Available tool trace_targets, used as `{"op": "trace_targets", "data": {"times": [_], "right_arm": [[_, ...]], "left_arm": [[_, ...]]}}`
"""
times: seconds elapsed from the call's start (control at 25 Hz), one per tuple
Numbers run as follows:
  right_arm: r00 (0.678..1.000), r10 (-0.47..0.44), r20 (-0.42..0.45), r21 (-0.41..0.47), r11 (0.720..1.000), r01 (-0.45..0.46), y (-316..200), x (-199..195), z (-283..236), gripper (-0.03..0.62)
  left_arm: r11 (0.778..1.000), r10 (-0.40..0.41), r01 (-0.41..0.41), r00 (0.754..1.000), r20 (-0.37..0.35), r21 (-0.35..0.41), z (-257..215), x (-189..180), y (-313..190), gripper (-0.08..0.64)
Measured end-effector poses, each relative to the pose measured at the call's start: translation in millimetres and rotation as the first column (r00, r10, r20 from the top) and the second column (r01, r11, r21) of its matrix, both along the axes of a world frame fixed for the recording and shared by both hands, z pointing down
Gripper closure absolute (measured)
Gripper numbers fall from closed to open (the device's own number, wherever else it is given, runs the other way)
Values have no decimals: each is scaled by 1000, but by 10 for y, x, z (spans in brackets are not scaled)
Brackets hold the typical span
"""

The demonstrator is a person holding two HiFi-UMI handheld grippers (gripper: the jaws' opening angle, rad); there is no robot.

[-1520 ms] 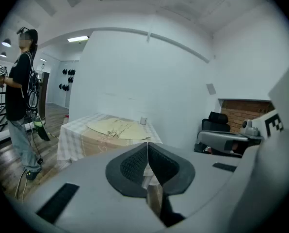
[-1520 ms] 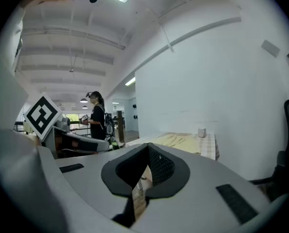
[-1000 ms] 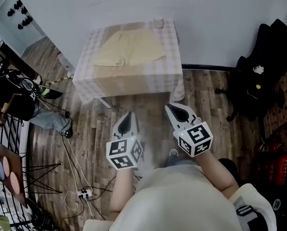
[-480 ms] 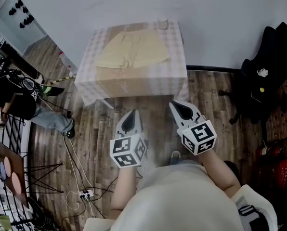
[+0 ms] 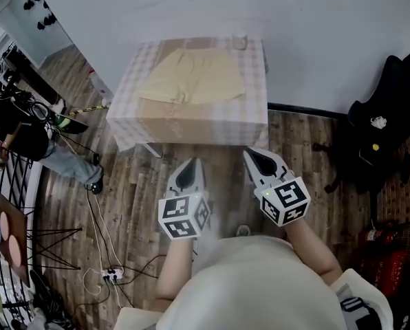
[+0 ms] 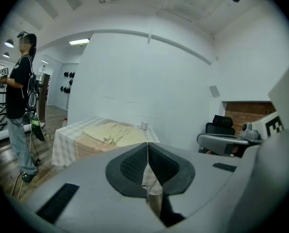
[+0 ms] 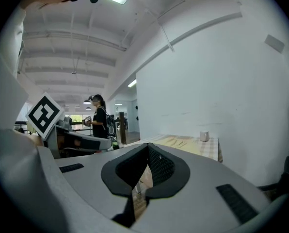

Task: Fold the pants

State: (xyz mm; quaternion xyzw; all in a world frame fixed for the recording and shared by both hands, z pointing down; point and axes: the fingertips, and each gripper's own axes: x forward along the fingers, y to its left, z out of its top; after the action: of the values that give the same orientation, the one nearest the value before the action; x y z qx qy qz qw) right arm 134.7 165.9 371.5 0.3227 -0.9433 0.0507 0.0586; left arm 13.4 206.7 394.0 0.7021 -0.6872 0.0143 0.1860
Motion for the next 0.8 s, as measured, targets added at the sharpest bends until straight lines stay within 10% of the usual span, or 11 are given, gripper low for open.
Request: {"op": "trace_targets", "data": {"times": [0.8], "right_arm": [[999, -48, -13, -40, 998, 48, -829, -166, 230, 592]], "left_arm": [[997, -67, 68, 997, 24, -37, 193, -183, -724, 554]]}}
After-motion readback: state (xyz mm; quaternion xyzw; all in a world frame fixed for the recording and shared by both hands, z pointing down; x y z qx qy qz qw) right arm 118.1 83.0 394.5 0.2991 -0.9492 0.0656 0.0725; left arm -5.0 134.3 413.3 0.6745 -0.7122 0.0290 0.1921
